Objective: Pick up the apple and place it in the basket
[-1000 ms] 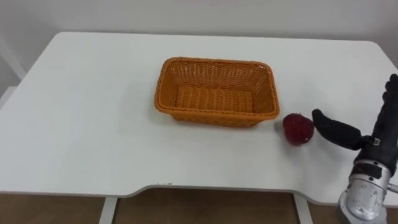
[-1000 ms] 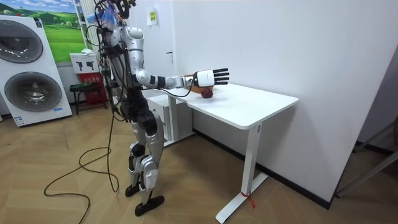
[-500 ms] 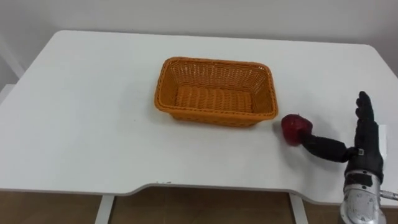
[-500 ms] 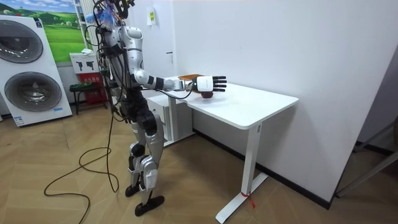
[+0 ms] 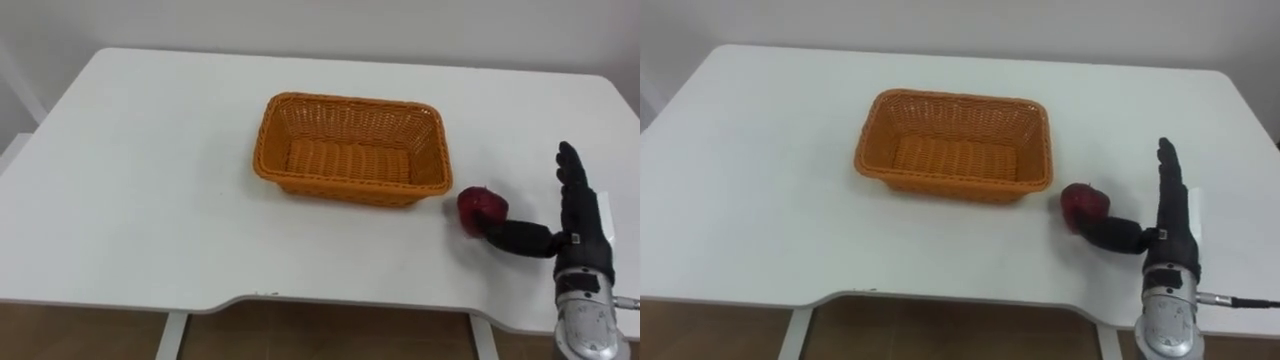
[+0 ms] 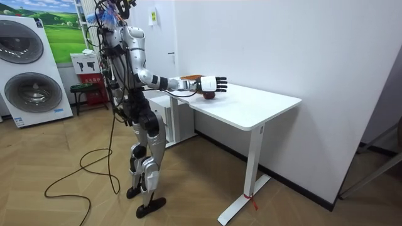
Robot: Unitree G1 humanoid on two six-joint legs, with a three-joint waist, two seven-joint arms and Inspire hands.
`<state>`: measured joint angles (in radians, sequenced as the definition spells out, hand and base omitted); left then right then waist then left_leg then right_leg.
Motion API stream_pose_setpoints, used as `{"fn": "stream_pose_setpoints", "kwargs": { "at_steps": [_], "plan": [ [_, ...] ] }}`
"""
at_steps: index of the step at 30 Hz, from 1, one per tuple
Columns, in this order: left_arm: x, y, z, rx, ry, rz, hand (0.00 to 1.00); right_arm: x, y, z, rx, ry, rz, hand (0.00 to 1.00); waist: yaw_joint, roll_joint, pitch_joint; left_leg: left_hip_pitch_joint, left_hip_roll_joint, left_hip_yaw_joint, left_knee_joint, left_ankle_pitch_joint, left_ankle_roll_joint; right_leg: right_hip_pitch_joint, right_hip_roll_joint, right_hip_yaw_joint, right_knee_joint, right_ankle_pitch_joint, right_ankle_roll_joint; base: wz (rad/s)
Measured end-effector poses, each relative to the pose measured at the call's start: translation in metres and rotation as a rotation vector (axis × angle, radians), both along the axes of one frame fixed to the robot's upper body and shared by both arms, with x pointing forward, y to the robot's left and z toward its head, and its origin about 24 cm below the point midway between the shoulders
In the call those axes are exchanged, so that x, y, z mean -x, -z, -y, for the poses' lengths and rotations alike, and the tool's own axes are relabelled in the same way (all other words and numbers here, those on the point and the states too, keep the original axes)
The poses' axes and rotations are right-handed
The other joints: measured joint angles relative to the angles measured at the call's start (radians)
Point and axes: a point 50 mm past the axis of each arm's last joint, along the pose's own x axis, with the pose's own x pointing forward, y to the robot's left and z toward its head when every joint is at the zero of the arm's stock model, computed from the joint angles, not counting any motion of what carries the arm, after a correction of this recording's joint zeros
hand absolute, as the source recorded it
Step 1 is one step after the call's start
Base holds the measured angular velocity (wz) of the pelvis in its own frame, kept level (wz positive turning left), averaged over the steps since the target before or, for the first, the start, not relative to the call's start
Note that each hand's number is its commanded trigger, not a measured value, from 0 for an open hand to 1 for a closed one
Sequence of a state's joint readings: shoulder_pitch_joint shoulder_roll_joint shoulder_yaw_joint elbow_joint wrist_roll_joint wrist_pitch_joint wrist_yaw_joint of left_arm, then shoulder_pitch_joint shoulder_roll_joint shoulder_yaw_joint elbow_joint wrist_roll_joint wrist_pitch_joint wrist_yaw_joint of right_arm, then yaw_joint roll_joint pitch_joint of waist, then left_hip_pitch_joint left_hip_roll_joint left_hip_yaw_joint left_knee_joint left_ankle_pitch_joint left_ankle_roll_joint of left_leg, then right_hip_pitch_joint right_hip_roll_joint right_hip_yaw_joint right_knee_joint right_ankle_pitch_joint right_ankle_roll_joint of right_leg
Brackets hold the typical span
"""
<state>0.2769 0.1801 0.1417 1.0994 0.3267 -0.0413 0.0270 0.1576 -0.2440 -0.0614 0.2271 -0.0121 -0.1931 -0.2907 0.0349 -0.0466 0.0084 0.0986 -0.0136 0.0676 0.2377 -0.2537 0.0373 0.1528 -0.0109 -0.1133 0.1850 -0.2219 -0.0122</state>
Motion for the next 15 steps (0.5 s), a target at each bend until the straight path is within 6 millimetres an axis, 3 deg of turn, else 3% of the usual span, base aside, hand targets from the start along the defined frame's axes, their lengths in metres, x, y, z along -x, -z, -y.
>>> {"fn": "stream_pose_setpoints", "kwargs": {
  "at_steps": [7,15],
  "plan": [
    [-0.0001,-0.0001,-0.0007,0.015,0.005,-0.005,0.0,-0.0059,0.0024,0.0005,-0.003,-0.048,-0.029,0.0,0.001,-0.019,-0.0004,-0.001,0.0,-0.013,0.001,0.0,0.0,0.004,-0.002,-0.012,-0.001,0.0,0.0,0.05],
    [0.0001,-0.0018,-0.0064,0.016,0.014,-0.013,0.0,-0.0075,0.0017,0.0042,0.019,-0.093,-0.056,0.0,0.01,-0.021,-0.0013,-0.004,-0.001,-0.022,0.002,0.0,0.0,0.005,-0.002,-0.028,-0.001,0.0,0.0,0.03]
  ]
}}
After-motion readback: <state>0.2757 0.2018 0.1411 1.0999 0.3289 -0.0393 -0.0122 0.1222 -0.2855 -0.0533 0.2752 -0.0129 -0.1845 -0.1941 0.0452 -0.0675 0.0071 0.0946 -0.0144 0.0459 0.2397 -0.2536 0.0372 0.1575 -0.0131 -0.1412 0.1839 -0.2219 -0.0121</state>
